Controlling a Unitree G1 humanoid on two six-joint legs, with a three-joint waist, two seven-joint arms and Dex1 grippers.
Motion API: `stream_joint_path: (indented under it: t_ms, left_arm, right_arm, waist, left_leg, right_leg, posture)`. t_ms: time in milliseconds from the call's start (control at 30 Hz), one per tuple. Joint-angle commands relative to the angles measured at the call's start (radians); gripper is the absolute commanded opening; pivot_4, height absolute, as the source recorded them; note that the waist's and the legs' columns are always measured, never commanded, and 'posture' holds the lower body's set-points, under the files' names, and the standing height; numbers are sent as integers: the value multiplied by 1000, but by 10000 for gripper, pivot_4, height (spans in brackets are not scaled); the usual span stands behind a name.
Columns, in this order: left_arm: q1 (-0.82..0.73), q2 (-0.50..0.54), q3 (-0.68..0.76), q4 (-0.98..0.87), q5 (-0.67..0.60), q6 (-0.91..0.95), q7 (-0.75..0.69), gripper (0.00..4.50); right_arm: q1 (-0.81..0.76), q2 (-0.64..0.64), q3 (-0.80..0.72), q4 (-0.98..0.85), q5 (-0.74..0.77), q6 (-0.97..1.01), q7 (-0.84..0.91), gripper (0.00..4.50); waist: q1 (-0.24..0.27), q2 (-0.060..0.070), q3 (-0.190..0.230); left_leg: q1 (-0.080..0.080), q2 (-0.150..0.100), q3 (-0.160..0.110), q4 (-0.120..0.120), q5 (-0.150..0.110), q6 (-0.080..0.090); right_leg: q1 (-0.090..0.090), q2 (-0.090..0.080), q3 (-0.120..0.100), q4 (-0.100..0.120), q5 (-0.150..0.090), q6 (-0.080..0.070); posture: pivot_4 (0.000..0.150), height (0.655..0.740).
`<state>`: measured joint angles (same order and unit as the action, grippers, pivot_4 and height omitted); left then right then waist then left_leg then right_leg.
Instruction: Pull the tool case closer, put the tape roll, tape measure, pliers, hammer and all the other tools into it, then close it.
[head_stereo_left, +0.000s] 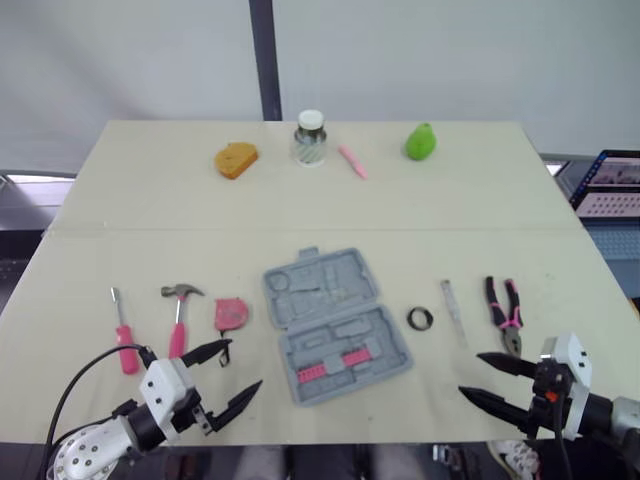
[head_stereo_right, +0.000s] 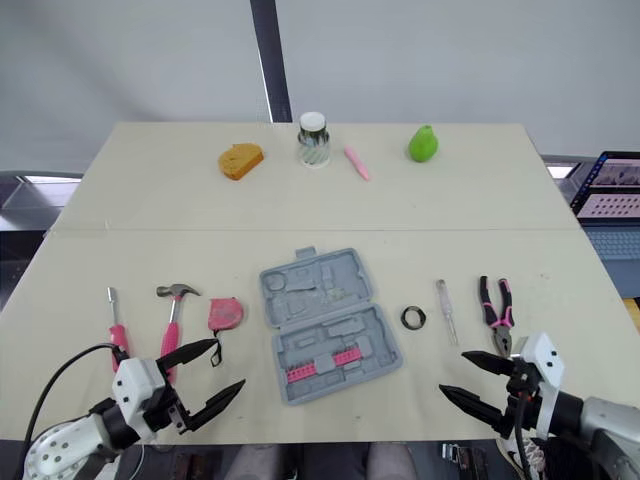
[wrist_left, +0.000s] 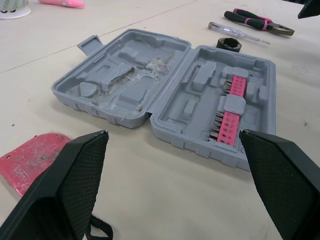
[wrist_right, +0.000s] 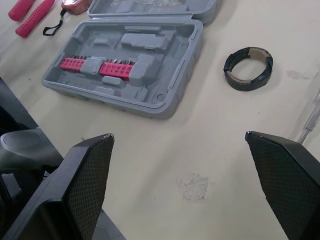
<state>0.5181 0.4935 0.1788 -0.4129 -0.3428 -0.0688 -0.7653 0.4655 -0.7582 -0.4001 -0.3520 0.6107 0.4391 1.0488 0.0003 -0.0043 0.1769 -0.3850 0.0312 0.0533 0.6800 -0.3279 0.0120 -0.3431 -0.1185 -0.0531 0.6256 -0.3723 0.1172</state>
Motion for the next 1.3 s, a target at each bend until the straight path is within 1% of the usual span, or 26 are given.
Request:
stream_joint_path:
  t_ms: [33,367,1033,1100,1133,1233,1300]
  left_arm:
    - [13,13,18,-1,3,-14,-5,44868]
    - [51,20,42,-17,-15,-1,-3,44868]
    - [65,15,41,-40,-22,8,1,44868]
    - [51,29,45,-48,-28,43,7,44868]
    - [33,45,49,-62,-42,91,15,44868]
    - [-38,118,57,-119,-95,284,38,44868]
    - [-99,166,65,-145,-167,423,54,44868]
  right_arm:
    - [12,8,-21,-31,12,-10,-1,44527]
    - [14,13,-22,-31,8,-10,-5,44527]
    - [24,6,-38,-45,19,5,-5,44527]
    - [21,3,-39,-48,15,4,-10,44527]
    - [15,-4,-42,-53,15,9,-13,44527]
    - [-19,-37,-57,-73,32,46,-24,44527]
    - [-54,-73,-56,-79,32,82,-33,44527]
  waist:
    - [0,0,0]
    - [0,0,0]
    - [0,0,0]
    - [1,0,0]
    - [1,0,0]
    - [1,1,1]
    - [0,2,0]
  left_leg:
    - [0,0,0,0,0,0]
    - [0,0,0,0,-1,1]
    - [0,0,-1,0,-2,3]
    - [0,0,-1,0,-2,3]
    - [0,0,-1,0,-2,3]
    - [0,0,-2,0,-2,3]
    - [0,0,-2,0,-1,2]
  right_leg:
    - [0,0,0,0,0,0]
    - [0,-1,0,0,0,0]
    - [0,-1,0,-1,0,-1]
    - [0,-1,0,-1,0,-1]
    - [0,-1,0,-1,0,-1]
    - [0,-1,-1,0,0,-1]
    - [1,-1,-1,0,0,-1]
  posture:
    - [1500,6950]
    - [1500,6950]
    - [1500,6950]
    - [1500,6950]
    - [1500,6950]
    - [1500,6950]
    - [1500,6950]
